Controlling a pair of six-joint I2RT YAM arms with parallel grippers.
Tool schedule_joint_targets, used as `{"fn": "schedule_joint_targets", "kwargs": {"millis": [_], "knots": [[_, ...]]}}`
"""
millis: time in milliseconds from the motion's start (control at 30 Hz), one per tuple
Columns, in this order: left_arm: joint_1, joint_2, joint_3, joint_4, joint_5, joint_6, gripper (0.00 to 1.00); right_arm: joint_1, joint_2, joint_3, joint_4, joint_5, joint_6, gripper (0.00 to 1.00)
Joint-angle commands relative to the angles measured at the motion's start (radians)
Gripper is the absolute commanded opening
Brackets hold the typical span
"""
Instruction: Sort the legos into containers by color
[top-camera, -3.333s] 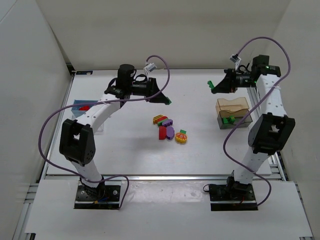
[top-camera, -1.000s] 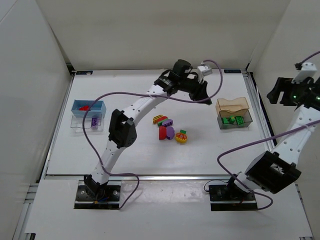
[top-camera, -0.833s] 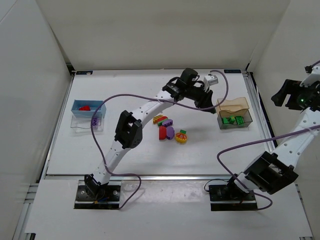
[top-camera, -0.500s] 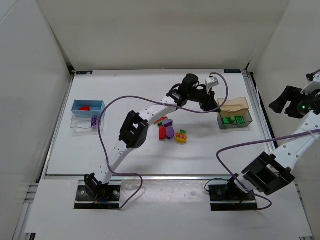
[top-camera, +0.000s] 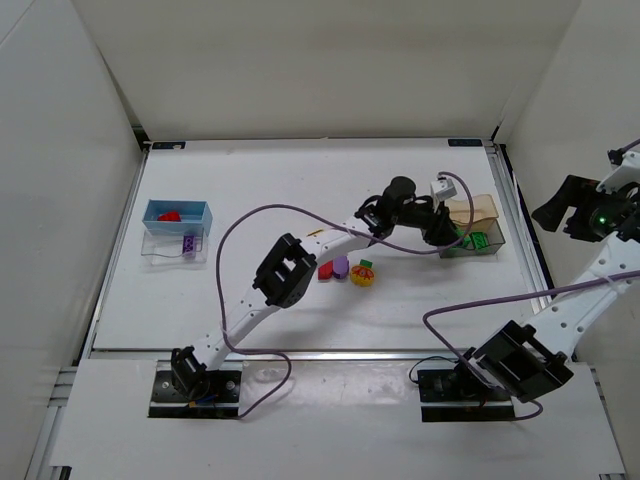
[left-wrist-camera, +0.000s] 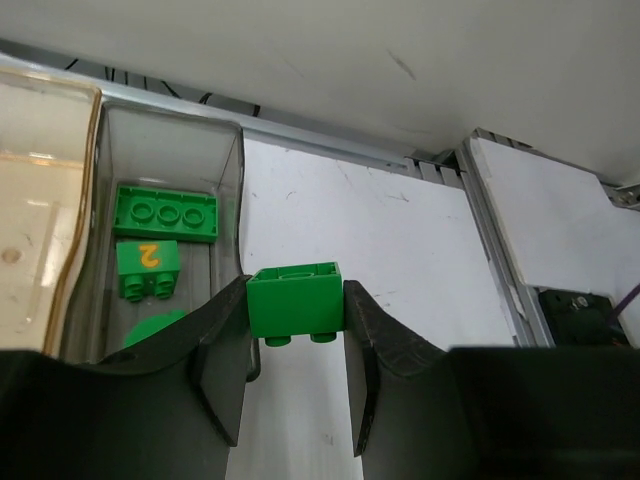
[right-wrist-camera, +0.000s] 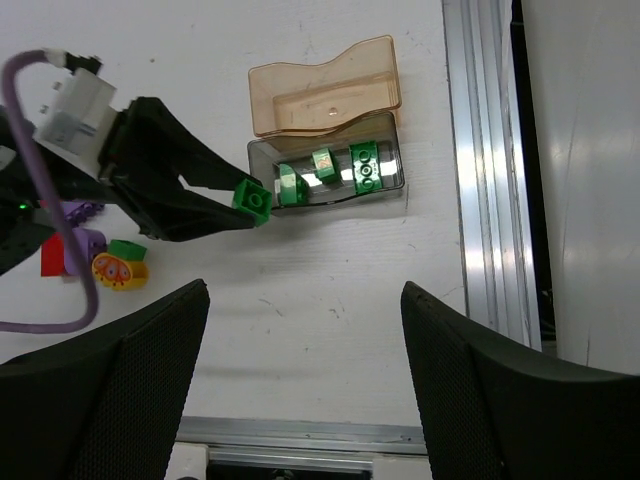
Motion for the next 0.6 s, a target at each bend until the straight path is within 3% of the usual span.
{"fn": "schedule_joint_targets", "kwargs": {"millis": [0,367,433,467,567], "knots": [[-0.004,0.020,0.042,0.045,-0.068,-0.037,0.21,-0.005,-0.049,0.007,-0.027,-0.005,0.002,0.81],[-0.003,0.114,0.155,0.024,-0.215,-0.002,0.29,-0.005,-0.126,0.004,-0.129,0.015,-0.046,0.81],[-0.003,0.114,0.158,0.018,-0.221,0.000,0.42,-0.005,-0.127,0.006,-0.135,0.014,-0.049,0.81],[-0.003,0.112,0.157,0.016,-0.218,0.000,0.60,-0.005,-0.127,0.004,-0.133,0.011,-0.050,0.81],[-0.001,0.103,0.161,0.012,-0.209,0.006,0.74,-0.005,-0.123,-0.002,-0.119,-0.001,-0.050,0.81]]}}
